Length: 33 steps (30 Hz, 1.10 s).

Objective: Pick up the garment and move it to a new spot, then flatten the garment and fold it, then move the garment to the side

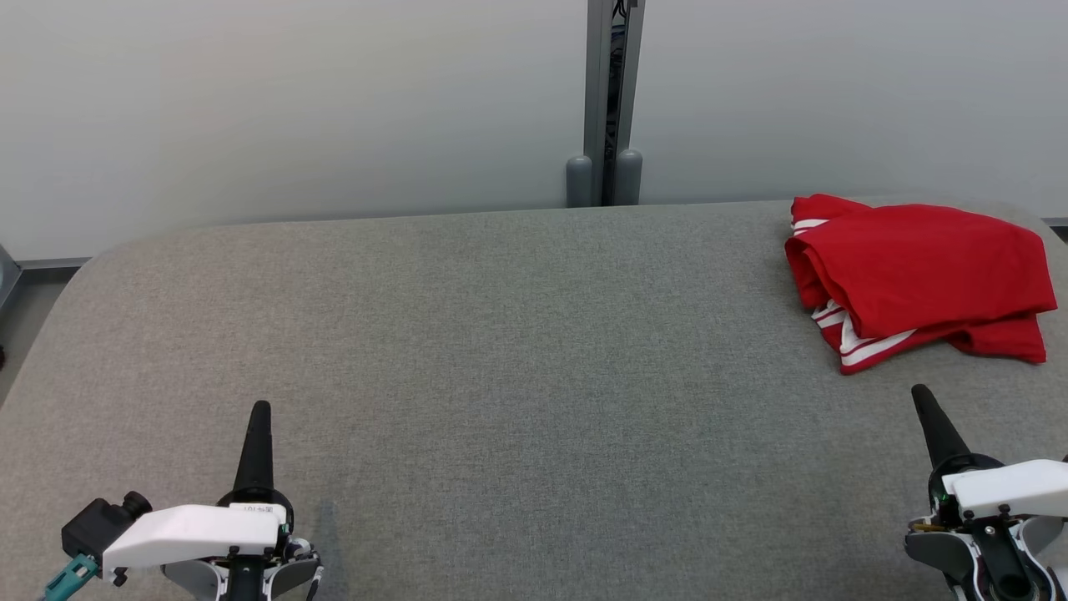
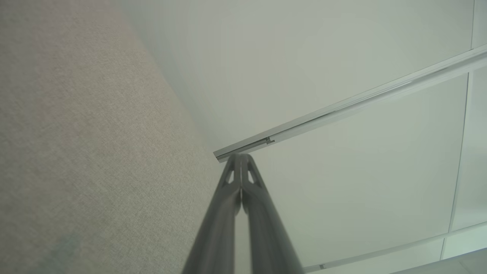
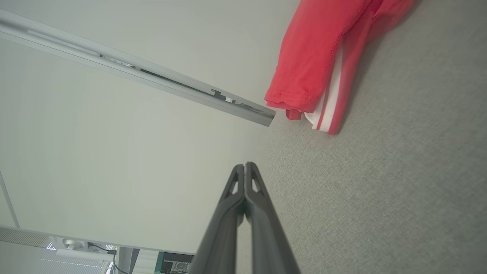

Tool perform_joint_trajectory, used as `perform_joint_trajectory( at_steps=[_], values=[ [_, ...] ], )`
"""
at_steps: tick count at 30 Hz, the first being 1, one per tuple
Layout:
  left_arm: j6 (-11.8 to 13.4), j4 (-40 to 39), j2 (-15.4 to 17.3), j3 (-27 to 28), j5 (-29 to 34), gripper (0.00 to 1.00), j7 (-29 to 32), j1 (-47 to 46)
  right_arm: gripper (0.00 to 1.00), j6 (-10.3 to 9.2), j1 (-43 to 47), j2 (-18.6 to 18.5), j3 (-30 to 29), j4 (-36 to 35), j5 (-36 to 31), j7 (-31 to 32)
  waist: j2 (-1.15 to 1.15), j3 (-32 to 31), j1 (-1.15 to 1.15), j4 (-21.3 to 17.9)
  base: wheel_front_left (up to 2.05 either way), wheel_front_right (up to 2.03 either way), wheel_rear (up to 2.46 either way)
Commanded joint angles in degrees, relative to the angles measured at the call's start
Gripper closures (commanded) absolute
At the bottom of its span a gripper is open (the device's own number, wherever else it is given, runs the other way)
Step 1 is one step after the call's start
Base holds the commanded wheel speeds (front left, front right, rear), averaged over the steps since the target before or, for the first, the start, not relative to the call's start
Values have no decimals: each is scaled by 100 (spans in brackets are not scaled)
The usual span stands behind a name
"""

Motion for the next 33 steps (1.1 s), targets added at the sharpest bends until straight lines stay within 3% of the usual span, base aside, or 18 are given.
perform_joint_trajectory(
  at_steps=[1, 33],
  values=[
    [-37, -21, 30, 34, -176, 100, 32, -171, 100, 1, -142, -39, -51, -10, 173, 77, 0, 6, 0, 1, 0, 0, 0],
    [-145, 132, 42, 48, -1578, 100, 261, -526, 100, 0, -533, -27, -494, 289, 1521, 627, 0, 104, 0, 12, 0, 0, 0]
  ],
)
